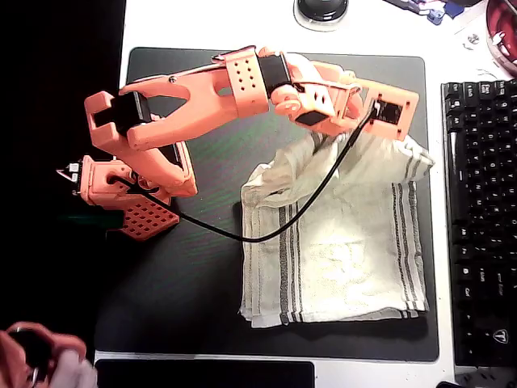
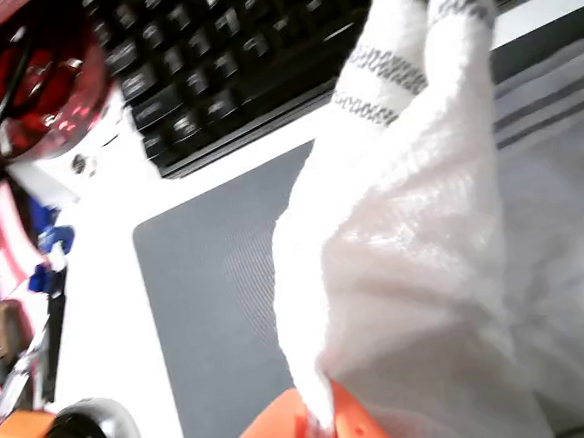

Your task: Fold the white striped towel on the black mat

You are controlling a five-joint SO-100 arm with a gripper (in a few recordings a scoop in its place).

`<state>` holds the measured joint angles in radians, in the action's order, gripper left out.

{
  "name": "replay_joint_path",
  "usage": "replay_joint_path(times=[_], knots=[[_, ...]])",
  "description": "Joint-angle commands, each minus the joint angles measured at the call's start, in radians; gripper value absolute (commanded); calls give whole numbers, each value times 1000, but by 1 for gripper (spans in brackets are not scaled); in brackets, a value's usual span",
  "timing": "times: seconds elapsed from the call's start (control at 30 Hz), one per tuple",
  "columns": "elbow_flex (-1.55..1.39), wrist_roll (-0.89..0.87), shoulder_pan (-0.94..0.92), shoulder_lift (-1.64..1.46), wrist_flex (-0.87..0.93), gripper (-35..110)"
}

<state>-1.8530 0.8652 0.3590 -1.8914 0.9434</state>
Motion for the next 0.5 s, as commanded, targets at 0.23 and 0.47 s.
replay_joint_path(times=[0.23, 0.47], knots=[[31, -35, 198, 147, -193, 0], [-21, -77, 299, 199, -295, 12]])
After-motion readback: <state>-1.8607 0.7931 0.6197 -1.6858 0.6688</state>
